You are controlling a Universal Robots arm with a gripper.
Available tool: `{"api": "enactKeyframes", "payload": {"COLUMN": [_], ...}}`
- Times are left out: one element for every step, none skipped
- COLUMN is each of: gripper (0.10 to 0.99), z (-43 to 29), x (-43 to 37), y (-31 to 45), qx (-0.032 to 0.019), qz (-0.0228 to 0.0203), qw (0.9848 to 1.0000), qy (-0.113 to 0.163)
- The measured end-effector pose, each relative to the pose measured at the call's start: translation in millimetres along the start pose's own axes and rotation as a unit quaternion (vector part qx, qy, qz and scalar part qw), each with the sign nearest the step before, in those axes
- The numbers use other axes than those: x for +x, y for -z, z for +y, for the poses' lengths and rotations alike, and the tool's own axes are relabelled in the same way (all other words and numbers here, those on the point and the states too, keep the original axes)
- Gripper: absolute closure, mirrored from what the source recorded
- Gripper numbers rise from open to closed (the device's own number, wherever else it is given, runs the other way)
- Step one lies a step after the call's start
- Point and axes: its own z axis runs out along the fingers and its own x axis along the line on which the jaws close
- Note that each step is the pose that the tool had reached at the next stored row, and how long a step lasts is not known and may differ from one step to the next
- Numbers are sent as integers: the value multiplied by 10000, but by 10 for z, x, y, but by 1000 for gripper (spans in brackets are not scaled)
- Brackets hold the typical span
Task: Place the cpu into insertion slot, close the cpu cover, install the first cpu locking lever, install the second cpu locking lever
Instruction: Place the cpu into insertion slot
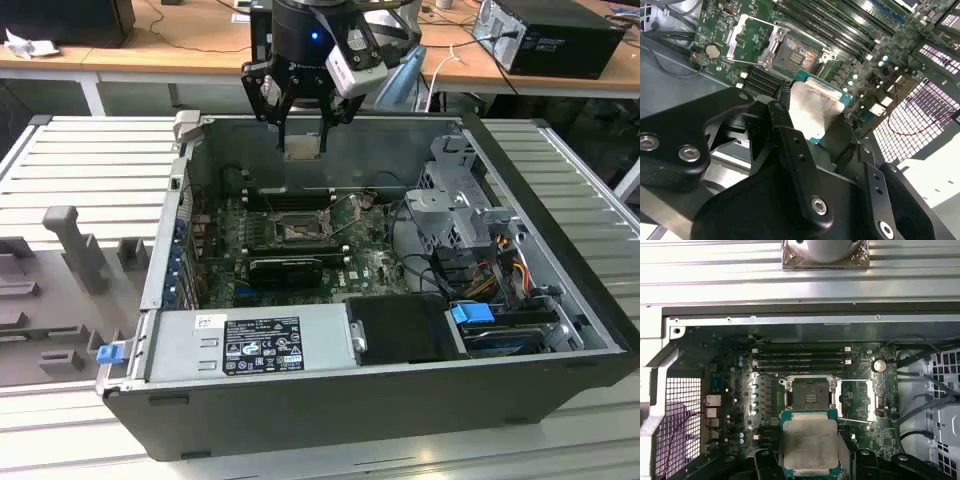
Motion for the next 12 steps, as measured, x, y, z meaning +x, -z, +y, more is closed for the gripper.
{"api": "enactKeyframes", "payload": {"gripper": [557, 557, 557, 557, 557, 557, 557, 557, 557, 557, 557, 557], "z": [0, 0, 0, 0, 0, 0, 0, 0, 0, 0, 0, 0], "x": [0, 0, 0, 0, 0, 0, 0, 0, 0, 0, 0, 0], "y": [0, 0, 0, 0, 0, 0, 0, 0, 0, 0, 0, 0], "qx": [0, 0, 0, 0, 0, 0, 0, -1, 0, 0, -1, -1], "qz": [0, -1, -2, -2, -2, -3, -3, -3, -3, -3, -4, -4], "qw": [10000, 10000, 10000, 10000, 10000, 10000, 10000, 10000, 10000, 10000, 10000, 10000], "qy": [0, -14, -19, -23, -26, -30, -33, -36, -37, -38, -41, -43]}}
